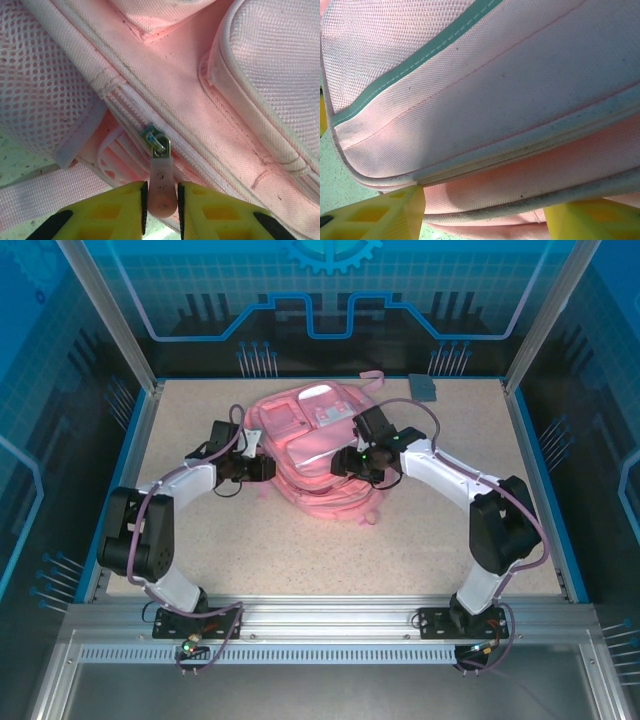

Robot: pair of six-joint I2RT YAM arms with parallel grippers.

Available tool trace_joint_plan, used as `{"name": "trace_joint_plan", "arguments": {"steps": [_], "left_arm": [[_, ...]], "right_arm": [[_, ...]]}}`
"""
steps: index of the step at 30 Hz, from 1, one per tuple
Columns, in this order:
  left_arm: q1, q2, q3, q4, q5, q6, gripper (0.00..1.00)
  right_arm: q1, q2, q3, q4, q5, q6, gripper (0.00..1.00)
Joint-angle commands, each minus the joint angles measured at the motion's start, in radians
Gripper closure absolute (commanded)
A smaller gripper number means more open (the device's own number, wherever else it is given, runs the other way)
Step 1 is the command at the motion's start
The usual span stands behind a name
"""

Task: Pack the student bag
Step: Zip the student bag at the center of the table.

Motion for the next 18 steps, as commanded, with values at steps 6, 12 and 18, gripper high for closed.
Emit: {"name": "trace_joint_plan", "arguments": {"steps": [6, 12, 18], "left_arm": [[0.008, 0.025, 0.041, 0.009, 0.024, 0.006, 0.86], [0.007, 0.005, 0.011, 0.023, 0.040, -0.022, 0.98], [0.005, -0.020, -0.025, 0.020, 0.017, -0.049, 0.95]], "right_arm": [[-0.002, 0.024, 0.006, 0.026, 0.012, -0.003, 0.37], [0.005, 0.036, 0.012, 0.030, 0.017, 0.004, 0.38], [0.005, 0.040, 0.024, 0.024, 0.029, 0.004, 0.38]]}}
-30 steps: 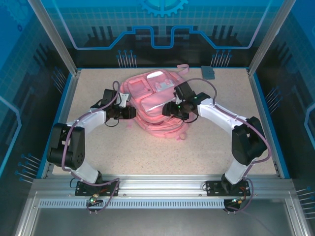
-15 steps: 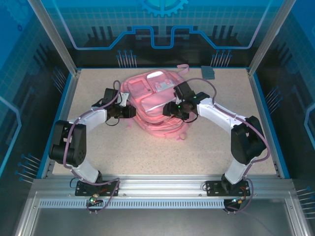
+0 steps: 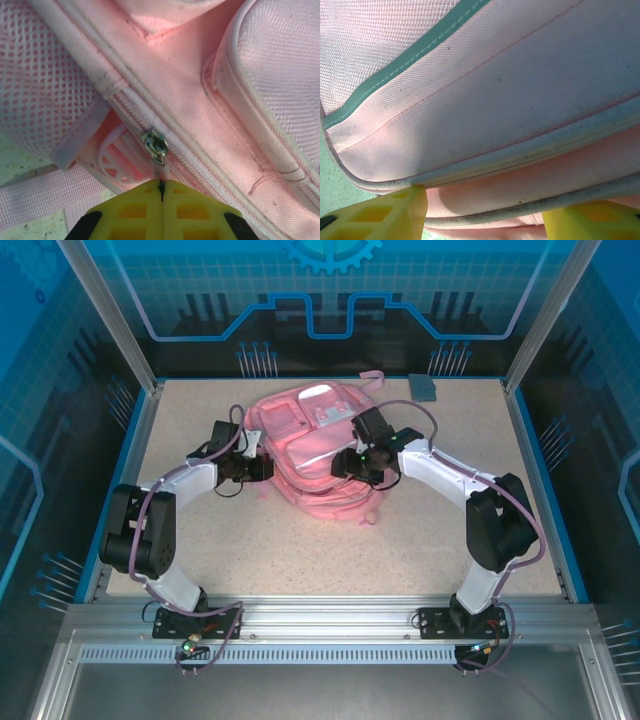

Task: Pack the student bag
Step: Zip the student bag at the center of the table.

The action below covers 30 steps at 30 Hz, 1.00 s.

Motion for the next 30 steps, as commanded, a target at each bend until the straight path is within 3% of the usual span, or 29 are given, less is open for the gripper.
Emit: {"name": "trace_joint_plan", "arguments": {"steps": [1, 6, 12, 17, 27, 30], "left_arm": [[0.006, -0.030, -0.015, 0.007, -0.001, -0.018, 0.90], [0.005, 0.009, 0.022, -0.006, -0.006, -0.021, 0.75], [0.005, 0.053, 0.073, -0.035, -0.033, -0.023, 0.72], [0.005, 0.070, 0.097, -0.050, -0.046, -0.016, 0.75], [0.005, 0.076, 0.121, -0.106, -0.125, -0.012, 0.98], [-0.001, 0.054, 0.107, -0.115, -0.125, -0.013, 1.00]], "right_arm": [[0.004, 0.018, 0.027, 0.025, 0.029, 0.003, 0.38], [0.005, 0.019, 0.028, 0.023, 0.026, 0.003, 0.38], [0.007, 0.014, 0.026, 0.023, 0.027, 0.003, 0.38], [0.007, 0.014, 0.028, 0.022, 0.028, 0.002, 0.38], [0.007, 0.016, 0.026, 0.022, 0.031, 0.004, 0.39], [0.008, 0.015, 0.028, 0.024, 0.033, 0.009, 0.39]]}}
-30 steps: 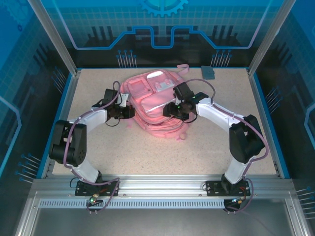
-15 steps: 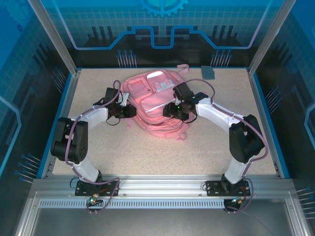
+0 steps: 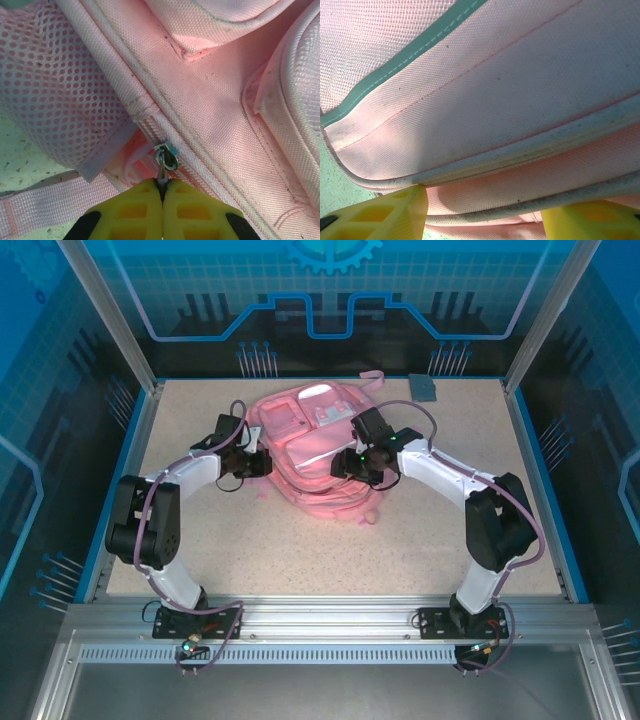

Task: Pack the student bag
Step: Zip the student bag at the center of the table.

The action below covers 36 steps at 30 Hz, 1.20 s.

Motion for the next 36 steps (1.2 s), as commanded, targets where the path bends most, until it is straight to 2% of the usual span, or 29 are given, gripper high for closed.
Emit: {"name": "trace_joint_plan", "arguments": {"steps": [1, 8, 17, 25, 30, 36], "left_arm": [[-0.005, -0.029, 0.002, -0.035, -0.042, 0.004, 1.00], [-0.063, -0.160, -0.105, -0.043, -0.028, -0.037, 1.00], [-0.150, -0.268, -0.178, -0.099, -0.063, -0.088, 1.00], [-0.293, -0.367, -0.232, -0.056, -0.018, -0.176, 1.00], [-0.397, -0.369, -0.235, 0.029, 0.009, -0.260, 1.00], [-0.515, -0.288, -0.180, 0.121, 0.035, -0.306, 1.00]], "right_arm": [[0.006, 0.014, 0.028, 0.022, 0.032, 0.010, 0.39], [0.016, 0.026, 0.037, 0.064, 0.024, 0.049, 0.44], [0.043, 0.050, 0.067, 0.106, 0.079, 0.113, 0.48], [0.064, 0.093, 0.106, 0.104, 0.106, 0.136, 0.49], [0.072, 0.111, 0.118, 0.097, 0.111, 0.133, 0.50], [0.066, 0.079, 0.099, 0.083, 0.135, 0.114, 0.48]]}}
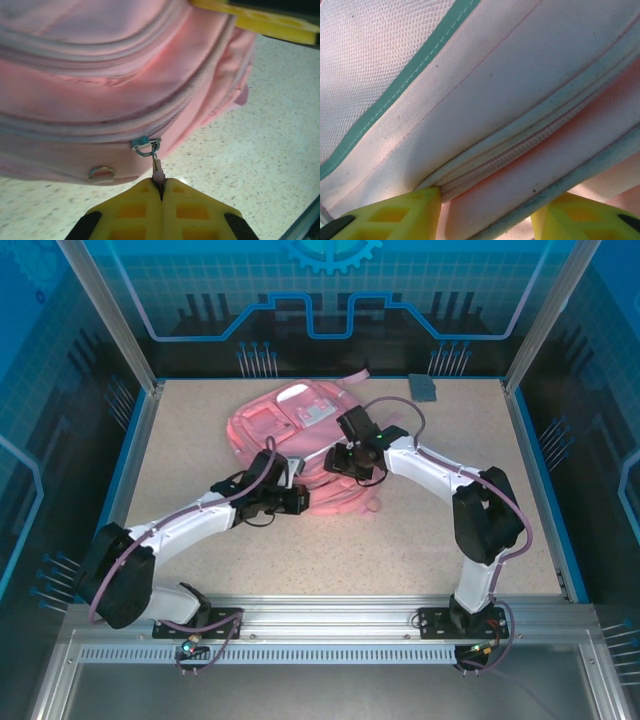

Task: Pack the student bag
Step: Zip the student bag at the center of the table.

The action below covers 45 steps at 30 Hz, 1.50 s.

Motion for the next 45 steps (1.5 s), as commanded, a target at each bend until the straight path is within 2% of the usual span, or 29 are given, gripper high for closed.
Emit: {"name": "trace_joint_plan", "arguments": {"steps": [1, 7, 8, 12, 17, 20, 27, 31, 36, 45], "left_arm": [[-0.076, 0.044, 0.058, 0.067, 0.124, -0.039, 1.00], [-0.082, 0.062, 0.090, 0.065, 0.118, -0.044, 1.00], [-0.083, 0.061, 0.094, 0.053, 0.112, -0.043, 0.96], [-0.063, 0.035, 0.106, -0.013, 0.087, -0.053, 0.63], [-0.001, -0.033, 0.098, -0.057, 0.088, -0.093, 0.35], [0.034, -0.099, 0.076, -0.073, 0.066, -0.124, 0.24], [0.134, -0.244, -0.011, -0.107, -0.088, -0.262, 0.06], [0.190, -0.270, -0.037, -0.105, -0.112, -0.315, 0.03], [0.199, -0.274, -0.082, -0.051, -0.124, -0.361, 0.03], [0.199, -0.267, -0.168, 0.095, -0.109, -0.520, 0.05]], "right_arm": [[0.009, -0.013, 0.006, 0.061, 0.025, -0.010, 0.47], [-0.035, -0.152, -0.099, 0.055, 0.030, -0.054, 0.38], [-0.042, -0.179, -0.118, 0.053, 0.031, -0.065, 0.38], [-0.064, -0.260, -0.164, 0.002, 0.046, -0.135, 0.33], [-0.060, -0.335, -0.201, -0.031, 0.078, -0.205, 0.32], [-0.043, -0.378, -0.224, -0.022, 0.104, -0.236, 0.29], [0.066, -0.393, -0.256, 0.027, 0.116, -0.330, 0.23], [0.137, -0.355, -0.262, 0.067, 0.104, -0.366, 0.28], [0.195, -0.295, -0.279, 0.115, 0.057, -0.385, 0.39], [0.199, -0.179, -0.244, 0.090, 0.018, -0.435, 0.56]]}}
